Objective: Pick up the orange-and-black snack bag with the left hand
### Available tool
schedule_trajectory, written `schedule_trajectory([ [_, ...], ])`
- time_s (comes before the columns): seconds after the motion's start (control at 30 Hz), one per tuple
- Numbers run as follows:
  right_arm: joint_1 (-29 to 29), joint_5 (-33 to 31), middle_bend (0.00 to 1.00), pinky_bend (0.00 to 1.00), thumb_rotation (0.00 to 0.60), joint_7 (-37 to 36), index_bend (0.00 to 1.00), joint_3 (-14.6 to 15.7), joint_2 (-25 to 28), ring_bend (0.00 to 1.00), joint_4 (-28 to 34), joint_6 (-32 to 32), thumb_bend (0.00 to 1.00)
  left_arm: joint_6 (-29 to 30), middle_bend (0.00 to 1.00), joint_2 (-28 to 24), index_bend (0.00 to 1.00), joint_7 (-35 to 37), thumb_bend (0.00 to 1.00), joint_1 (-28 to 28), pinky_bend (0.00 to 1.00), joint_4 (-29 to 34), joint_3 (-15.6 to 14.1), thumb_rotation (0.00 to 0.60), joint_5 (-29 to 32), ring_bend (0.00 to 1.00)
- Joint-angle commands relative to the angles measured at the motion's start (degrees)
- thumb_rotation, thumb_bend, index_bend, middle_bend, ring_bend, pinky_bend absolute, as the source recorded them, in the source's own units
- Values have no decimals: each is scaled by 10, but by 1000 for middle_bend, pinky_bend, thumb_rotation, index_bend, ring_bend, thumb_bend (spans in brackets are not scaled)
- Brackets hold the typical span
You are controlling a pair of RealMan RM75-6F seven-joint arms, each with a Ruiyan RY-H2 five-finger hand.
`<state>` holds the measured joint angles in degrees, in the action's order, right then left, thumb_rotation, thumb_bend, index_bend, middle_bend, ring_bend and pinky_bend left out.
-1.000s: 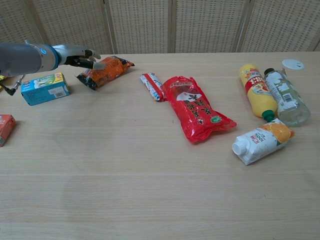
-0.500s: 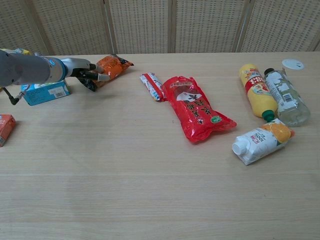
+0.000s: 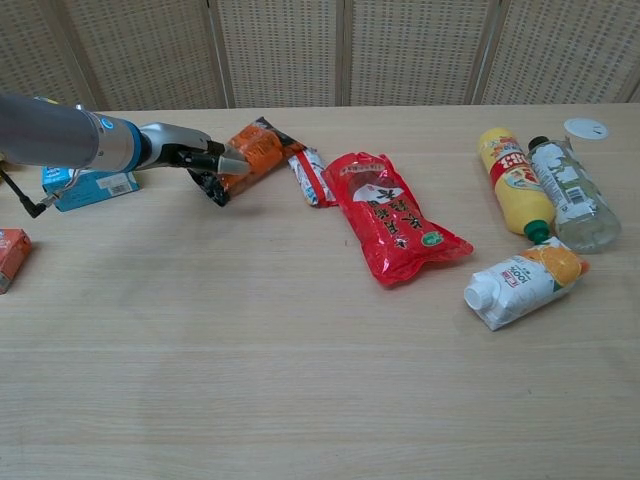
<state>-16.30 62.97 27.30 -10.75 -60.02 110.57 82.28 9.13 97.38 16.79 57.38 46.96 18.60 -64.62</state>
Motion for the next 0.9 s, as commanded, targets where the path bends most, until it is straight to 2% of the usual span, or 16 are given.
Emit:
schedule_trajectory([
  [0.03, 2, 4, 62, 34, 144, -1, 0, -1, 3, 0, 4, 4, 323, -18, 0, -107, 0, 16, 367, -38, 0, 164, -1, 183, -22, 0],
  [0.2, 6, 13, 62, 34, 146, 1, 0, -1, 9, 0, 13, 14, 323, -33, 0, -188, 0, 18, 370, -58, 0, 288, -10, 184, -22, 0],
  [0.4, 8, 19, 62, 34, 149, 1, 0, -3, 14, 0, 22, 18, 323, -11, 0, -286, 0, 17, 370, -90, 0, 413, -20, 184, -23, 0],
  [0.47, 8, 20, 63, 34, 149, 1, 0, -4, 15, 0, 23, 17, 323, 15, 0, -312, 0, 17, 370, -107, 0, 446, -20, 185, -25, 0],
  [0.53, 8, 21, 62, 34, 147, -2, 0, -4, 15, 0, 23, 16, 322, 70, 0, -332, 0, 9, 370, -133, 0, 475, -20, 189, -36, 0],
  [0.6, 8, 21, 62, 34, 147, -8, 0, -3, 14, 0, 22, 12, 322, 133, 0, -335, 0, -7, 370, -154, 0, 486, -25, 201, -50, 0],
  [0.7, 9, 24, 62, 34, 145, -14, 0, -1, 10, 0, 18, 9, 323, 180, 0, -320, 0, -37, 371, -155, 0, 470, -33, 215, -53, 0],
  [0.9, 15, 33, 62, 34, 146, -25, 0, 4, 11, 0, 14, 11, 322, 178, 0, -243, 0, -98, 370, -98, 0, 378, -49, 212, -25, 0],
])
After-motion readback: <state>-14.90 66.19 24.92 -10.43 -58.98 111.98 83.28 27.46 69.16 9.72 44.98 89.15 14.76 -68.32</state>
